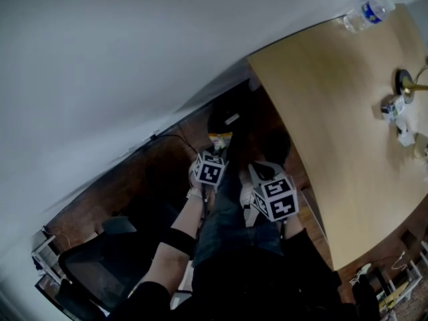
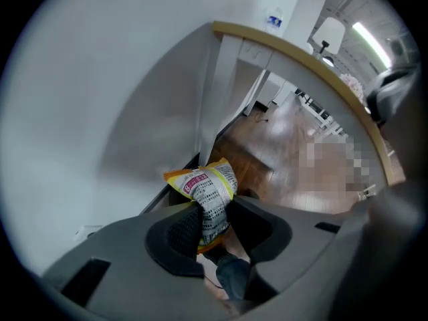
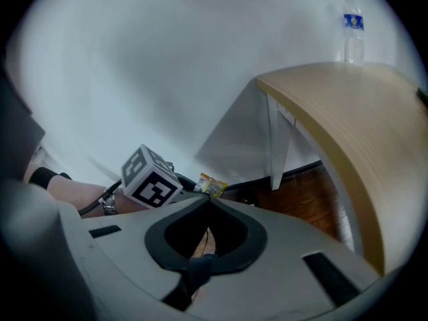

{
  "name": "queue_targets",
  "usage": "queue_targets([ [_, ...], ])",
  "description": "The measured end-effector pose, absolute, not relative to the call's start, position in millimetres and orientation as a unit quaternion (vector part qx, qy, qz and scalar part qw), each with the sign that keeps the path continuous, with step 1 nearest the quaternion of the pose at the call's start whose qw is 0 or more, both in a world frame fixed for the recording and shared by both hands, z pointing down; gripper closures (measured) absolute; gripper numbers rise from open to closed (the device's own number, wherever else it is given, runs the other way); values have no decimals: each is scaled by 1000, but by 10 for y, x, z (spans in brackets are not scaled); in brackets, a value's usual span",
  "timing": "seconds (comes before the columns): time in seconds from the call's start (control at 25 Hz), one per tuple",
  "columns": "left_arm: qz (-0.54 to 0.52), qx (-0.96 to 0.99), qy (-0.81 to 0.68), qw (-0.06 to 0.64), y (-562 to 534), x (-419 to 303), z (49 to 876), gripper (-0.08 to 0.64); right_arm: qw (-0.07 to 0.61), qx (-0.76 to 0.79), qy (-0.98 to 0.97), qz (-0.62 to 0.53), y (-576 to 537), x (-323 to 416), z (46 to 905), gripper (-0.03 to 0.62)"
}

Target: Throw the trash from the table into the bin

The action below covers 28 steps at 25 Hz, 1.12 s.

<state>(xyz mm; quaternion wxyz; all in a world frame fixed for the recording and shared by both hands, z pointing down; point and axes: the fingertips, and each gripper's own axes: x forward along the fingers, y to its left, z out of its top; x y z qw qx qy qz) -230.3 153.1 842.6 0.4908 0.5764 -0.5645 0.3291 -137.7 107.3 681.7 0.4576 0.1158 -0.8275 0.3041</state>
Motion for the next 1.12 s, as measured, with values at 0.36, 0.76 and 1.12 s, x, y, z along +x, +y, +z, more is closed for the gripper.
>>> queue_targets([
  [0.36, 372, 551, -533, 523, 1389, -2455, 9944, 426, 470, 123, -805, 341, 1120, -1331, 7536, 584],
  [0.76, 367, 523, -530, 558, 1250, -2581, 10559, 425, 478, 127, -793, 357, 1201, -1202, 8038, 584],
  [1.12, 330, 521, -522, 589, 1206, -2473, 10800, 301, 466, 126, -798, 361, 1118, -1446, 8195, 584],
])
